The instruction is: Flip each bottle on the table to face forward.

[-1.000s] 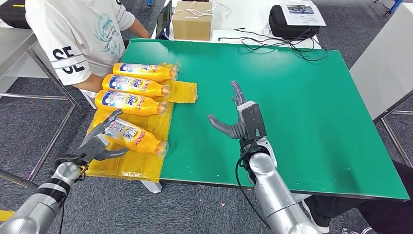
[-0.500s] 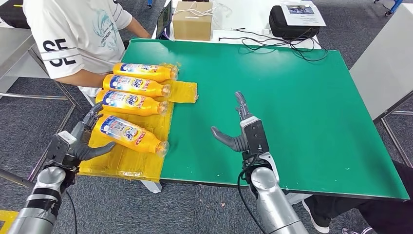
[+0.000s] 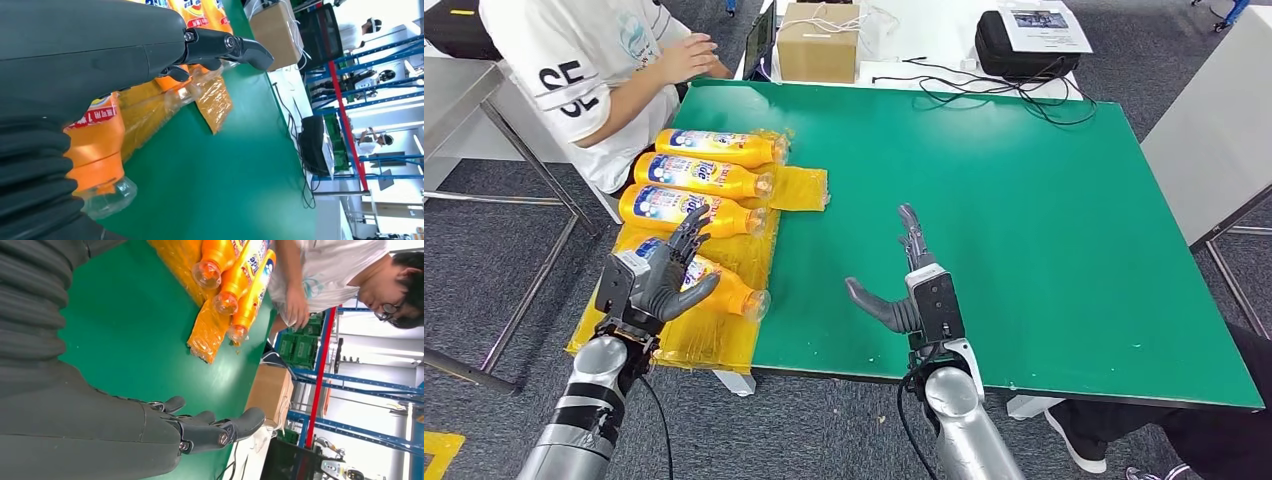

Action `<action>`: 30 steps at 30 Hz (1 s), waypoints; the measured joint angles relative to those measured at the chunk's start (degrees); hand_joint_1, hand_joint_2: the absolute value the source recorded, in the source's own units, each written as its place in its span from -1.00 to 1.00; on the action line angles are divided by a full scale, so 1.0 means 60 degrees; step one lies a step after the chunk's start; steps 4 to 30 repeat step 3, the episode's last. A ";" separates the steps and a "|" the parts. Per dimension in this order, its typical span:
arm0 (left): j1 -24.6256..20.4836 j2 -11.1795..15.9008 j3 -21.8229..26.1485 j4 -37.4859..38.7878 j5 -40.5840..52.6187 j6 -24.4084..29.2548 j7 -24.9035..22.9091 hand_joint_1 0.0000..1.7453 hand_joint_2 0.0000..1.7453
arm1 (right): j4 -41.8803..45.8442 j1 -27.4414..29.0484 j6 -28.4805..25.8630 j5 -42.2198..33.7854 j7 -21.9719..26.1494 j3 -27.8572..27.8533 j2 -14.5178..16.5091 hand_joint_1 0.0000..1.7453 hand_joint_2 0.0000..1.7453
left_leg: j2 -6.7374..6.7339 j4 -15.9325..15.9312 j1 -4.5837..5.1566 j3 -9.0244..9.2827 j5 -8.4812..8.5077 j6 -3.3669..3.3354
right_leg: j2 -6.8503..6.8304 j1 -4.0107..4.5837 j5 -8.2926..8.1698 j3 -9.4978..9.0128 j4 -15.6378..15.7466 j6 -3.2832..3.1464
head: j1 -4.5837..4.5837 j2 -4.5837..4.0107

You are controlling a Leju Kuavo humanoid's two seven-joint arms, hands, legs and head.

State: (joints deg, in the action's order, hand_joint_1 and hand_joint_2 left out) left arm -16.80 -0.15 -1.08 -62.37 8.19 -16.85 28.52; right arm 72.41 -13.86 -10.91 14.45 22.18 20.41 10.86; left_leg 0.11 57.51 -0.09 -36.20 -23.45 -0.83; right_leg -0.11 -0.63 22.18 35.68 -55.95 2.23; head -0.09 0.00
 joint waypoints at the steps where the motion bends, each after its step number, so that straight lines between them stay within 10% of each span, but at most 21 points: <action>1: 0.0000 -0.0030 -0.0007 -0.0009 -0.0011 0.0005 -0.0003 -1.00 -1.00 | 0.0006 0.0010 0.0000 -0.0001 0.0005 -0.0001 0.0003 -1.00 1.00 | 0.0001 0.0000 -0.0001 0.0000 0.0001 0.0000 | 0.0000 0.0000 0.0000 0.0000 -0.0001 0.0000 | 0.0001 0.0000; 3: 0.0000 -0.0069 -0.0013 -0.0031 -0.0021 0.0011 -0.0004 -1.00 -0.33 | 0.0015 0.0025 0.0000 -0.0001 0.0012 -0.0003 0.0007 -1.00 1.00 | 0.0001 0.0000 -0.0002 0.0000 0.0002 0.0000 | 0.0000 0.0001 0.0000 0.0000 -0.0001 0.0000 | 0.0001 0.0000; 30: 0.0000 -0.0069 -0.0013 -0.0031 -0.0021 0.0011 -0.0004 -1.00 -0.33 | 0.0015 0.0025 0.0000 -0.0001 0.0012 -0.0003 0.0007 -1.00 1.00 | 0.0001 0.0000 -0.0002 0.0000 0.0002 0.0000 | 0.0000 0.0001 0.0000 0.0000 -0.0001 0.0000 | 0.0001 0.0000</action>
